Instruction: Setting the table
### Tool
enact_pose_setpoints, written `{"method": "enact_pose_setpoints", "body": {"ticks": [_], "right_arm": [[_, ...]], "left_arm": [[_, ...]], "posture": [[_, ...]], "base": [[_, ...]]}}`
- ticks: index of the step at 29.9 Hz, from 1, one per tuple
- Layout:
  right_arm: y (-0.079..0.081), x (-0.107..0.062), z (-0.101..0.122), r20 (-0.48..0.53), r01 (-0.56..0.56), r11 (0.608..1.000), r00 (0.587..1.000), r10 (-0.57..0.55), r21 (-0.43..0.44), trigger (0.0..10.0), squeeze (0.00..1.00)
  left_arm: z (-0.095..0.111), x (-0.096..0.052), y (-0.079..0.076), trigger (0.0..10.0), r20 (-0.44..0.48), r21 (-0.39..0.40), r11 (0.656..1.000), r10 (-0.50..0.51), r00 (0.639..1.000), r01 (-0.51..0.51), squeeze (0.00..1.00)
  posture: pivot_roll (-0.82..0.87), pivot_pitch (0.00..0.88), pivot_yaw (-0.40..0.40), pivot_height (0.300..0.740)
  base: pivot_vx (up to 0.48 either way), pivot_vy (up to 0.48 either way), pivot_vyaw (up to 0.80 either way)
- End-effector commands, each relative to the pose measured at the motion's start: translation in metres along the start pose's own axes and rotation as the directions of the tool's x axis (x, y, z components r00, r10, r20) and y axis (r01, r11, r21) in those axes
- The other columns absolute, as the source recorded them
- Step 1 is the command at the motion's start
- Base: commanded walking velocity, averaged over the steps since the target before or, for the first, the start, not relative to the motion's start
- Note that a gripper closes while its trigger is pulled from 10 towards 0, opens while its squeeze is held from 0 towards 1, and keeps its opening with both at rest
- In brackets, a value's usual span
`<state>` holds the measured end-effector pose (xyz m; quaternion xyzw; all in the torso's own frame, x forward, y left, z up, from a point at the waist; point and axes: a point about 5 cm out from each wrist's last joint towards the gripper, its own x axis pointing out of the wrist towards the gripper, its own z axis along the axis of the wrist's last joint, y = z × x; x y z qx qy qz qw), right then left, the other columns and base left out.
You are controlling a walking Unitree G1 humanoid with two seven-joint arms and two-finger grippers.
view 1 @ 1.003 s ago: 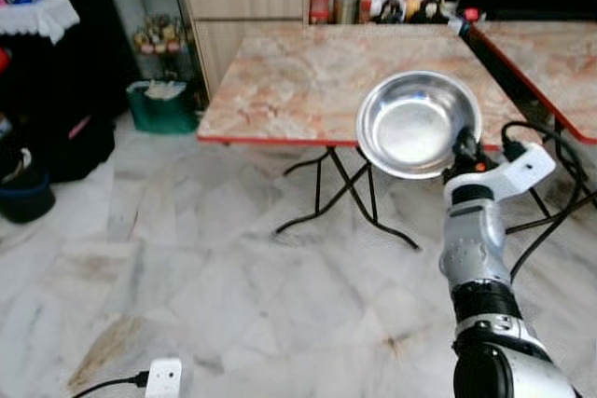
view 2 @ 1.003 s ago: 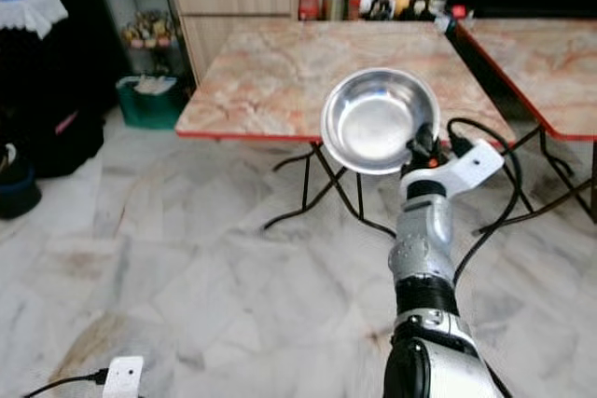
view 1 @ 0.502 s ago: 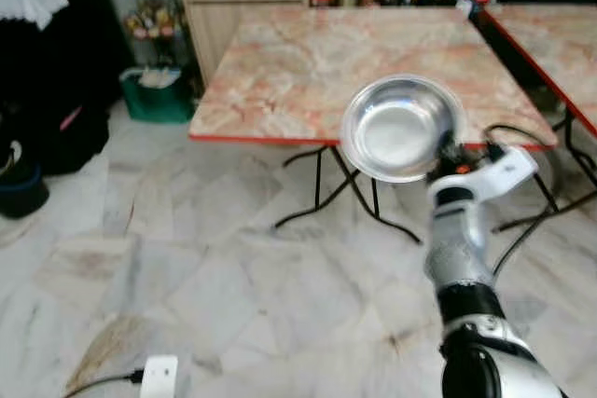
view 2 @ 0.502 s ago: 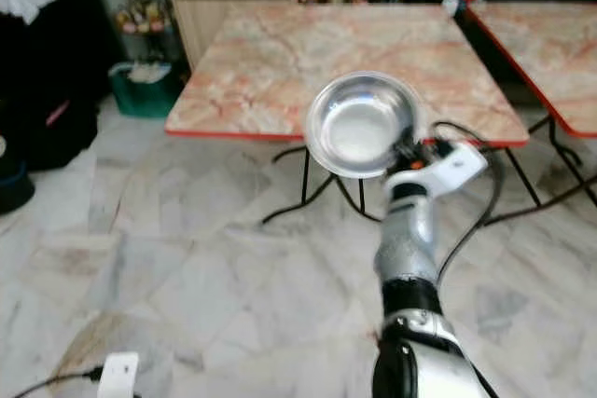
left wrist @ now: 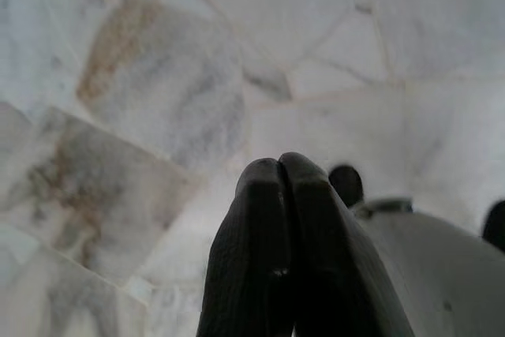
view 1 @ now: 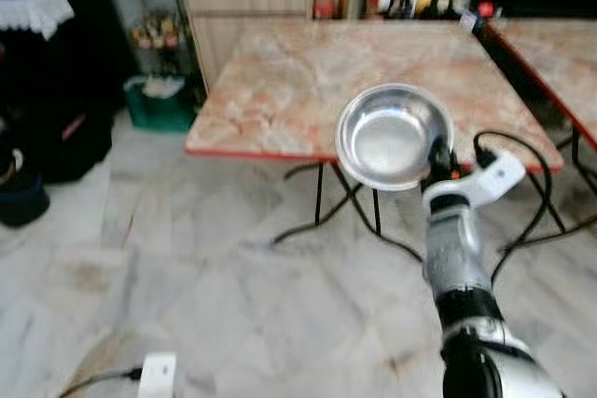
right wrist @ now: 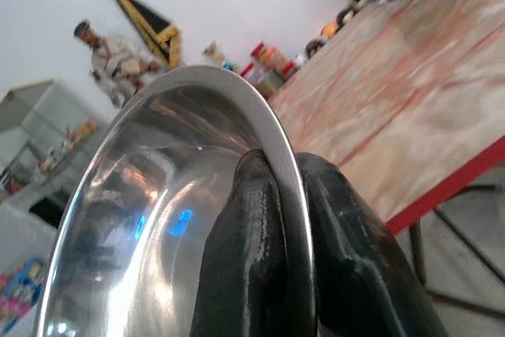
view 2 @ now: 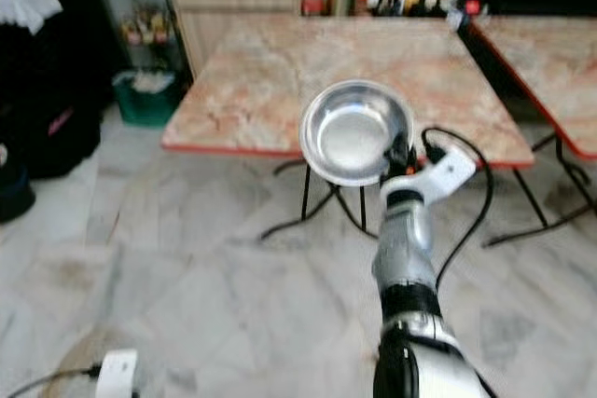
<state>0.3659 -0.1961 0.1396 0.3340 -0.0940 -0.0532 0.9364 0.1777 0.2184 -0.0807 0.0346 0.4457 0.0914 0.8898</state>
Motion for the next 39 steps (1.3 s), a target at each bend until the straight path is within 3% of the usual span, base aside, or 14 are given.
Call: {"method": "enact_pose_setpoints", "body": {"ticks": [1, 13, 22, 39], "right_arm": [[0.002, 0.004, 0.01, 0.043, -0.008, 1.0, 0.999, 0.009, -0.021, 10.0, 0.0], [0.002, 0.002, 0.004, 0.022, -0.013, 1.0, 1.0, 0.013, 0.007, 10.0, 0.0], [-0.02, -0.01, -0.002, 0.0, 0.019, 0.997, 1.0, -0.019, -0.081, 10.0, 0.0], [-0.028, -0.019, -0.013, -0.03, 0.054, 0.993, 0.998, -0.057, -0.101, 10.0, 0.0]], "left_arm": [[-0.004, -0.001, -0.004, 10.0, -0.013, 0.002, 1.0, -0.009, 1.0, 0.009, 0.0], [-0.002, 0.0, -0.005, 10.0, -0.006, 0.012, 1.0, -0.015, 1.0, 0.015, 0.0], [-0.003, -0.001, -0.005, 10.0, -0.007, 0.016, 1.0, -0.017, 1.0, 0.017, 0.0], [-0.003, -0.001, -0.004, 10.0, -0.009, 0.023, 1.0, -0.021, 1.0, 0.021, 0.0]], "posture": [[0.03, 0.014, 0.013, 0.74], [0.03, 0.0, 0.017, 0.74], [0.02, 0.0, 0.015, 0.74], [0.03, 0.0, 0.016, 0.74]], "base": [[0.334, 0.0, 0.79], [0.336, 0.0, 0.3], [0.335, 0.0, 0.0], [0.335, 0.0, 0.0]]}}
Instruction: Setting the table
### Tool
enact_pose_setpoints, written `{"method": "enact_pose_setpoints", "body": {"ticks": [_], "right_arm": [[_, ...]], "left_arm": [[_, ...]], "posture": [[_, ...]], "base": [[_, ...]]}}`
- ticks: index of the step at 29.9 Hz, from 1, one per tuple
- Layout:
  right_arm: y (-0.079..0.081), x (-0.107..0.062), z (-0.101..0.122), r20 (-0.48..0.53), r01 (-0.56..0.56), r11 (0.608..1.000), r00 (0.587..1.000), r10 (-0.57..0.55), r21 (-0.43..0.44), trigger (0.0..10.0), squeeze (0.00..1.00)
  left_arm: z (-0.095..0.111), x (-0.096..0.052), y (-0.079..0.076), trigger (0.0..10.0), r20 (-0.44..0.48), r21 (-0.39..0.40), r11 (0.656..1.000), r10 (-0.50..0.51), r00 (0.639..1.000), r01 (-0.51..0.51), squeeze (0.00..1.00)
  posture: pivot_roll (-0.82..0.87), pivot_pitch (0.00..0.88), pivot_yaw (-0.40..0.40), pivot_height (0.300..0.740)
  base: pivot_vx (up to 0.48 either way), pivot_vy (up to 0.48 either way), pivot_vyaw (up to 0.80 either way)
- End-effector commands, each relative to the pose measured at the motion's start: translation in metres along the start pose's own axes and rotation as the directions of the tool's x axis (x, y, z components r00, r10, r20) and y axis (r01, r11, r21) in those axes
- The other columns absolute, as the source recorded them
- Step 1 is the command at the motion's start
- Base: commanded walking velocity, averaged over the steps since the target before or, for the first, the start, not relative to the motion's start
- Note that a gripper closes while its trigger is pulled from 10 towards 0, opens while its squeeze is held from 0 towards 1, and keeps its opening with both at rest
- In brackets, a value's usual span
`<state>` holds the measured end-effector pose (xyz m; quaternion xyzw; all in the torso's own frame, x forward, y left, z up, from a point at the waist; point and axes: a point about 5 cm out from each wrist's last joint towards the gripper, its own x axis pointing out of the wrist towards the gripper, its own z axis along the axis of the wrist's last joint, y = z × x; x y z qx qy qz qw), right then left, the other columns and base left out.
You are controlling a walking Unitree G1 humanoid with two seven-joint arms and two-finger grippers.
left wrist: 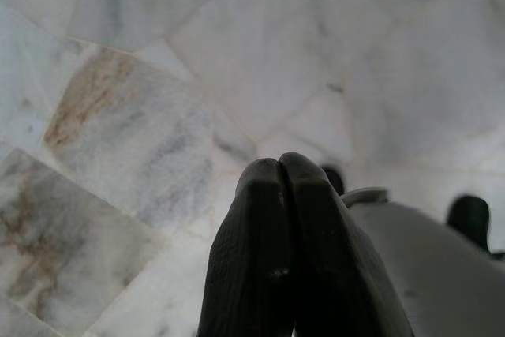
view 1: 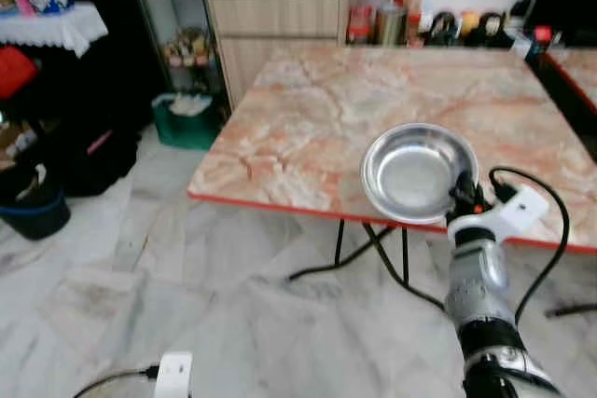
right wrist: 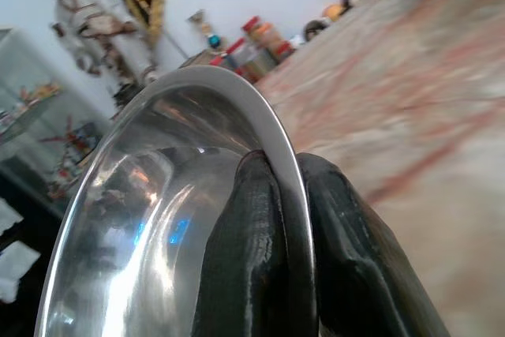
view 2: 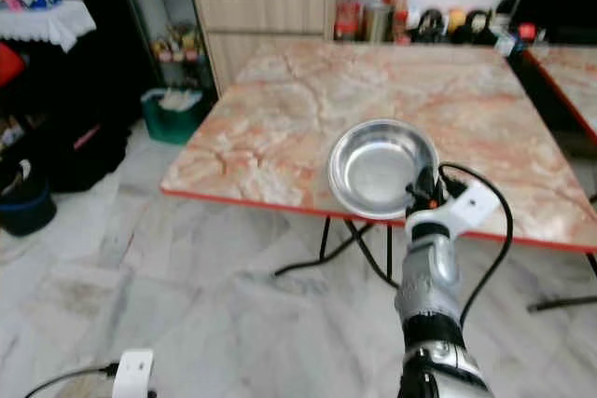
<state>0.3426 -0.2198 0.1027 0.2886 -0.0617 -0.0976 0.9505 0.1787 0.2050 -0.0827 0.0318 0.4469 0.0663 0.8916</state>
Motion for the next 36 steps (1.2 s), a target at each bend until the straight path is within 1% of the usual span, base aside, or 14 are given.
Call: {"method": "enact_pose_setpoints", "body": {"ticks": [1, 7, 9, 16, 26, 33, 34, 35, 36], "right_arm": [[0.016, 0.004, -0.003, -0.004, -0.04, 0.999, 0.999, 0.04, 0.005, 10.0, 0.0], [0.018, 0.005, -0.002, -0.004, -0.04, 0.999, 0.999, 0.04, 0.01, 10.0, 0.0], [0.022, 0.006, -0.003, -0.009, -0.039, 0.999, 0.999, 0.04, 0.013, 10.0, 0.0], [0.026, 0.002, -0.009, -0.026, -0.048, 0.999, 0.998, 0.049, 0.016, 10.0, 0.0], [0.024, -0.003, -0.016, -0.055, -0.034, 0.999, 0.998, 0.036, 0.02, 10.0, 0.0], [0.026, -0.005, -0.017, -0.065, -0.037, 0.999, 0.997, 0.038, 0.016, 10.0, 0.0], [0.022, -0.007, -0.026, -0.134, 0.028, 0.998, 0.991, -0.02, 0.059, 10.0, 0.0], [0.022, -0.007, -0.026, -0.134, 0.028, 0.998, 0.991, -0.02, 0.059, 10.0, 0.0], [0.021, -0.009, -0.027, -0.148, 0.058, 0.995, 0.988, -0.046, 0.079, 10.0, 0.0]], "left_arm": [[-0.003, -0.001, 0.01, 10.0, -0.01, 0.005, 1.0, 0.027, 1.0, -0.027, 0.0], [-0.003, -0.001, 0.009, 10.0, -0.012, 0.001, 1.0, 0.026, 1.0, -0.026, 0.0], [-0.004, -0.001, 0.009, 10.0, -0.014, 0.0, 1.0, 0.026, 1.0, -0.026, 0.0], [-0.004, -0.001, 0.009, 10.0, -0.014, -0.002, 1.0, 0.026, 1.0, -0.026, 0.0], [-0.004, -0.001, 0.009, 10.0, -0.018, -0.002, 1.0, 0.026, 0.999, -0.026, 0.0], [-0.005, -0.001, 0.008, 10.0, -0.023, -0.004, 1.0, 0.024, 0.999, -0.024, 0.0], [-0.006, -0.001, 0.007, 10.0, -0.027, -0.001, 1.0, 0.019, 0.999, -0.019, 0.0], [-0.006, -0.001, 0.007, 10.0, -0.027, -0.001, 1.0, 0.019, 0.999, -0.019, 0.0], [-0.006, -0.001, 0.007, 10.0, -0.029, 0.001, 1.0, 0.016, 0.999, -0.016, 0.0]], "posture": [[0.03, 0.0, 0.016, 0.74], [0.03, 0.002, 0.015, 0.74], [0.03, 0.007, 0.015, 0.74], [0.03, 0.014, 0.016, 0.74], [0.02, 0.026, 0.017, 0.74], [0.02, 0.029, 0.019, 0.74], [0.02, 0.033, 0.019, 0.74], [0.02, 0.033, 0.019, 0.74], [0.02, 0.033, 0.019, 0.74]], "base": [[0.337, 0.0, 0.0], [0.333, 0.0, 0.0], [0.334, 0.0, 0.0], [0.333, 0.0, 0.0], [0.329, 0.0, 0.0], [0.0, 0.0, 0.0], [0.0, 0.0, 0.0], [0.0, 0.0, 0.0], [0.0, 0.0, 0.0]]}}
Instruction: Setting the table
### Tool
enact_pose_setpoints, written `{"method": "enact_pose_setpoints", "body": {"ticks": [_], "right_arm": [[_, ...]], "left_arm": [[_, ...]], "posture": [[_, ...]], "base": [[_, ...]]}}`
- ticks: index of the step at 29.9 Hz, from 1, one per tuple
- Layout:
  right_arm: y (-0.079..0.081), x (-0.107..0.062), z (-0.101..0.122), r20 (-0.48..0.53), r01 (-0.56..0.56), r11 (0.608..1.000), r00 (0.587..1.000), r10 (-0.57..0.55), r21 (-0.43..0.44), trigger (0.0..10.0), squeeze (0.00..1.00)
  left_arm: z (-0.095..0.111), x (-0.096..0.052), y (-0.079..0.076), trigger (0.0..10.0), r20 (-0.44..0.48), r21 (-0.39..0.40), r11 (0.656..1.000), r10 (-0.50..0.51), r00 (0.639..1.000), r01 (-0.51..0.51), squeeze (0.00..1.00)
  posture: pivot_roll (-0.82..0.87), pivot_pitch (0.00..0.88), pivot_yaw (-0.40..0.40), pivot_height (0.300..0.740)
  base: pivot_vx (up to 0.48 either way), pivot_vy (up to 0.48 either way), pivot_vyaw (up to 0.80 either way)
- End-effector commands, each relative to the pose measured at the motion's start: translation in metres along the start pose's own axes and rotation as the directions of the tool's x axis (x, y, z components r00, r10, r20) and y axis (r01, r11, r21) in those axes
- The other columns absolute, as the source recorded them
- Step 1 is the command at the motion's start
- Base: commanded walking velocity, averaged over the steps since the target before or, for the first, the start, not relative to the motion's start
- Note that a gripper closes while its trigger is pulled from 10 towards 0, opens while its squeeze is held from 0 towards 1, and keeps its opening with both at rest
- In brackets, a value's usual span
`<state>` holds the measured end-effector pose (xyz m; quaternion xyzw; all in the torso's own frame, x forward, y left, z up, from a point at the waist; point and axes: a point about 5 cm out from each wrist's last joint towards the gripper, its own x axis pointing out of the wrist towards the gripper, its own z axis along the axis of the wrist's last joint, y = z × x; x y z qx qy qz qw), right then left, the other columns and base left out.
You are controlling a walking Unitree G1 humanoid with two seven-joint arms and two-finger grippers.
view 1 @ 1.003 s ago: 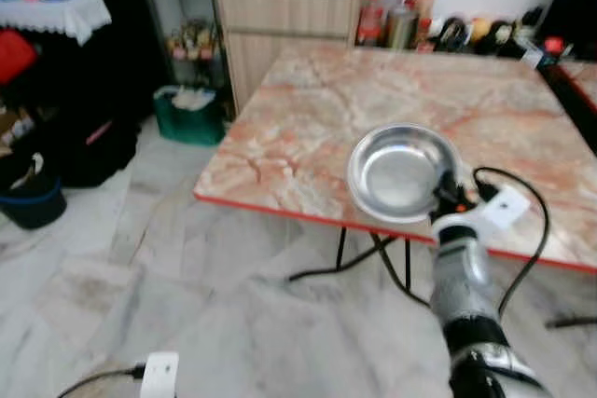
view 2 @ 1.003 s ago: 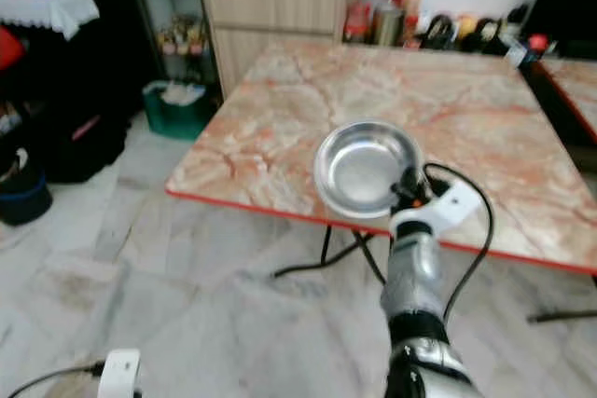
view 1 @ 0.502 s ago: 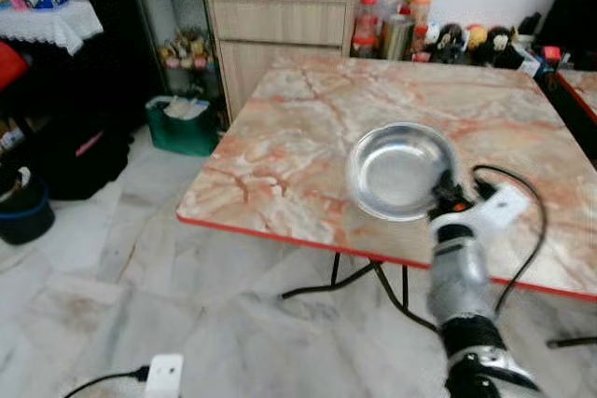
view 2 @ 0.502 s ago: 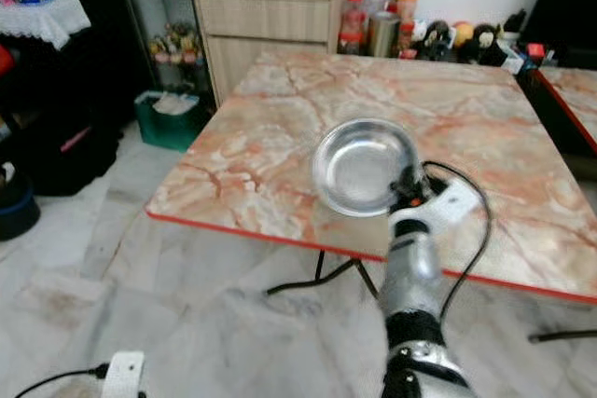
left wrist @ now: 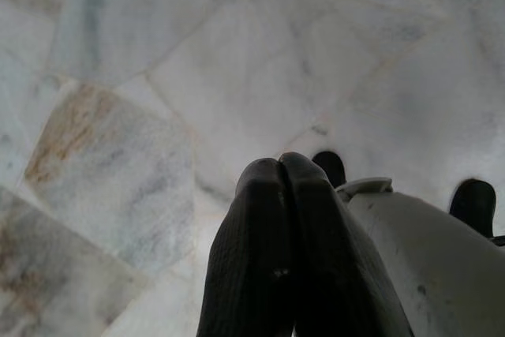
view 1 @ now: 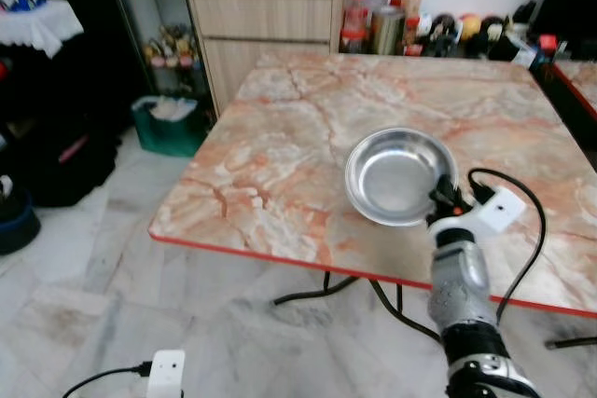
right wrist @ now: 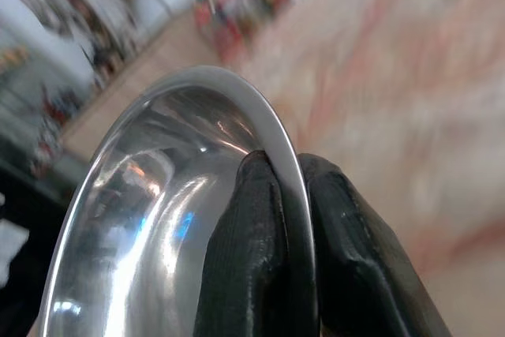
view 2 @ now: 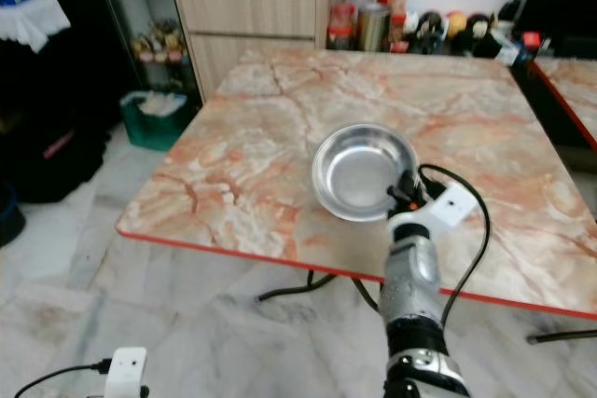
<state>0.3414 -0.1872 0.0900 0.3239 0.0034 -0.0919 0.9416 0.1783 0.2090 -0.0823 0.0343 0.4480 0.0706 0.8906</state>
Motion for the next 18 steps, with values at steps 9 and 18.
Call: {"method": "enact_pose_setpoints", "body": {"ticks": [9, 18], "right_arm": [[0.007, -0.004, 0.017, -0.029, 0.132, 0.984, 0.991, -0.129, 0.117, 10.0, 0.0], [-0.005, -0.01, 0.023, -0.05, 0.285, 0.954, 0.958, -0.281, 0.094, 10.0, 0.0]], "left_arm": [[-0.007, -0.001, 0.002, 10.0, -0.034, 0.002, 1.0, 0.003, 0.999, -0.003, 0.0], [-0.011, -0.002, 0.005, 10.0, -0.043, 0.0, 1.0, 0.005, 0.999, -0.005, 0.0]], "posture": [[0.01, 0.03, 0.018, 0.74], [0.02, 0.024, 0.011, 0.74]], "base": [[0.0, 0.0, 0.0], [0.0, 0.0, 0.0]]}}
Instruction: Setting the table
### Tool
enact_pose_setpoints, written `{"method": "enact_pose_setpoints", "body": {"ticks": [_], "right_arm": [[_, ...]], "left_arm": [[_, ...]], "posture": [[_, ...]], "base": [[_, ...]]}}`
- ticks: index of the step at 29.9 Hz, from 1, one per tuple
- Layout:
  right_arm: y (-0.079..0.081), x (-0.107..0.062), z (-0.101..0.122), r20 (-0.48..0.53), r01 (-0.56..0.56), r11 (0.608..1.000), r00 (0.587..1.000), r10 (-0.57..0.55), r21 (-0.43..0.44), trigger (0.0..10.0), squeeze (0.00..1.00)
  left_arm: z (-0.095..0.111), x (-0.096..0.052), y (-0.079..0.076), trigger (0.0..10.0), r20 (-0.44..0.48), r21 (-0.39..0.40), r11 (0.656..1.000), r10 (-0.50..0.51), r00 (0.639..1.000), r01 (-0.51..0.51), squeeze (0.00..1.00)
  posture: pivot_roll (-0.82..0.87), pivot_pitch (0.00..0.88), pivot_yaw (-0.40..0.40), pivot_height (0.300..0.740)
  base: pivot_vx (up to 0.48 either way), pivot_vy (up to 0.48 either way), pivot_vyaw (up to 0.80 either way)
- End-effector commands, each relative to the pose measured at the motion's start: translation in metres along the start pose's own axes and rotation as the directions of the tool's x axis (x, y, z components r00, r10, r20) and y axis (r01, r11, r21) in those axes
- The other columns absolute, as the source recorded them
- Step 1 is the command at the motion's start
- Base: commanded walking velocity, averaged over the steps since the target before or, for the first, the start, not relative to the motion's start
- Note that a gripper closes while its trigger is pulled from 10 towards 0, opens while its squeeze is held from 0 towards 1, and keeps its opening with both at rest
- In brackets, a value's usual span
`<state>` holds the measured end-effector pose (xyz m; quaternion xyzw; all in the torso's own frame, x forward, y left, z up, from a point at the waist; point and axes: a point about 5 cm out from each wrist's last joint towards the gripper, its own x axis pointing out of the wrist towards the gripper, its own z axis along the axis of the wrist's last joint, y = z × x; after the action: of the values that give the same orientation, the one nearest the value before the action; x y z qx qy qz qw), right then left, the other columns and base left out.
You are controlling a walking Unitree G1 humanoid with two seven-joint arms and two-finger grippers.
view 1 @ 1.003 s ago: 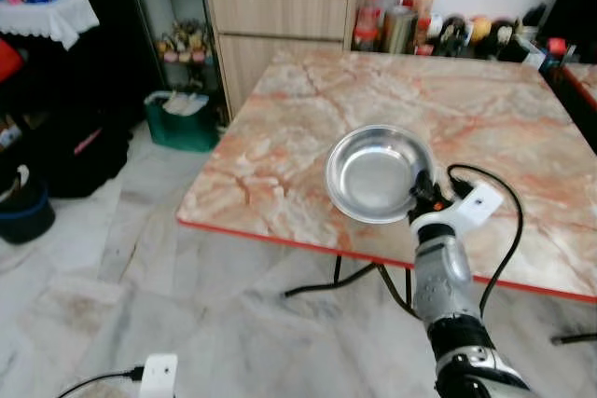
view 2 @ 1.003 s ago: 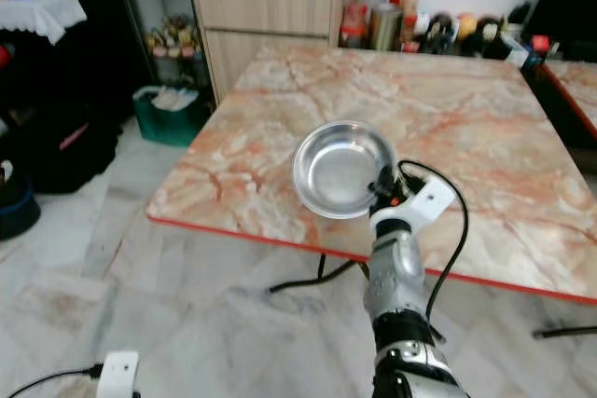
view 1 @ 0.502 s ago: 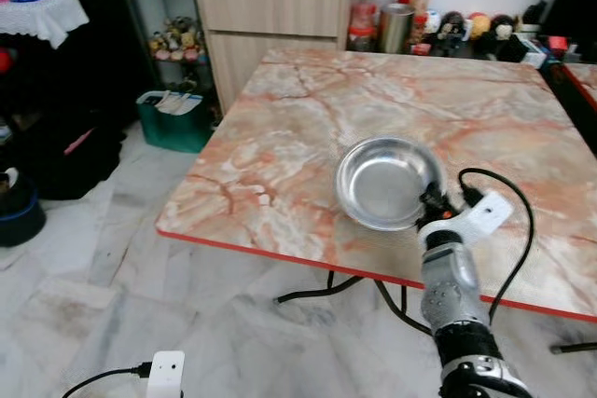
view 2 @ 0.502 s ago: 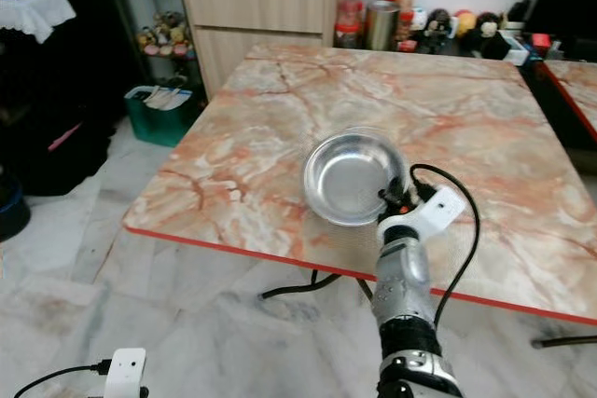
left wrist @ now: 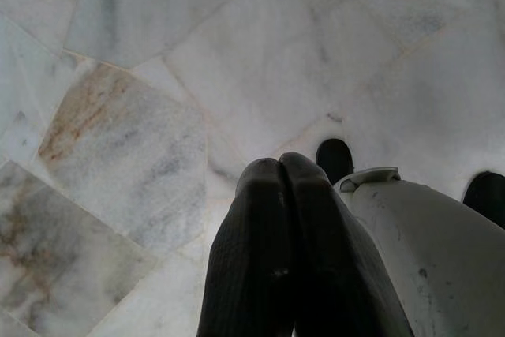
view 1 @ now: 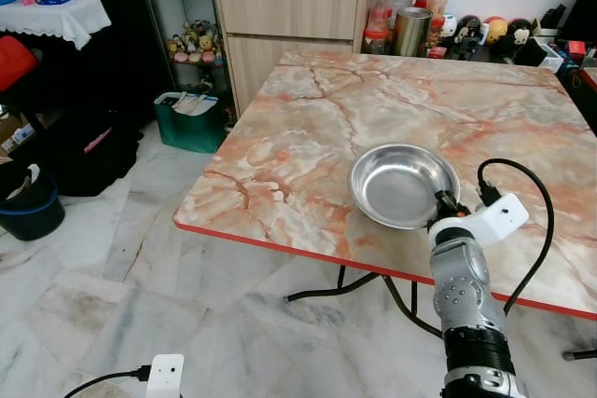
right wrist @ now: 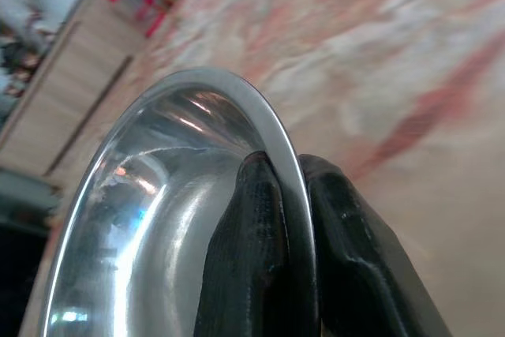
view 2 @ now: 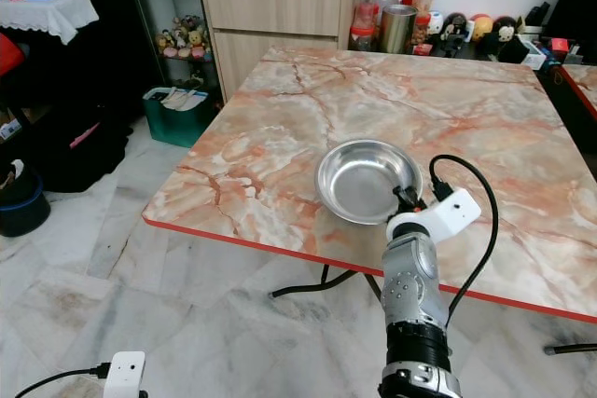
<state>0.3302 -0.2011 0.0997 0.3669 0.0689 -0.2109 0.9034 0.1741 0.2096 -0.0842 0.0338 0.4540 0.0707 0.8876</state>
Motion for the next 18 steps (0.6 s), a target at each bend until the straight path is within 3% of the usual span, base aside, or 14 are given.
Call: {"method": "enact_pose_setpoints", "body": {"ticks": [1, 6, 18], "right_arm": [[0.0, -0.002, 0.005, 0.013, 0.032, 0.999, 0.999, -0.032, 0.011, 10.0, 0.0], [-0.002, -0.003, 0.002, 0.001, 0.027, 1.0, 1.0, -0.027, -0.004, 10.0, 0.0], [-0.02, -0.006, -0.008, -0.046, 0.149, 0.988, 0.988, -0.147, 0.036, 10.0, 0.0]], "left_arm": [[-0.007, -0.001, 0.004, 10.0, -0.031, -0.001, 1.0, 0.005, 1.0, -0.005, 0.0], [-0.008, -0.001, 0.005, 10.0, -0.036, -0.001, 1.0, 0.007, 0.999, -0.007, 0.0], [-0.009, -0.002, 0.004, 10.0, -0.04, -0.001, 1.0, 0.005, 0.999, -0.005, 0.0]], "posture": [[0.02, 0.024, 0.011, 0.74], [0.02, 0.027, 0.009, 0.74], [0.02, 0.029, 0.01, 0.74]], "base": [[0.0, 0.0, 0.0], [0.0, 0.0, 0.0], [0.0, 0.0, 0.0]]}}
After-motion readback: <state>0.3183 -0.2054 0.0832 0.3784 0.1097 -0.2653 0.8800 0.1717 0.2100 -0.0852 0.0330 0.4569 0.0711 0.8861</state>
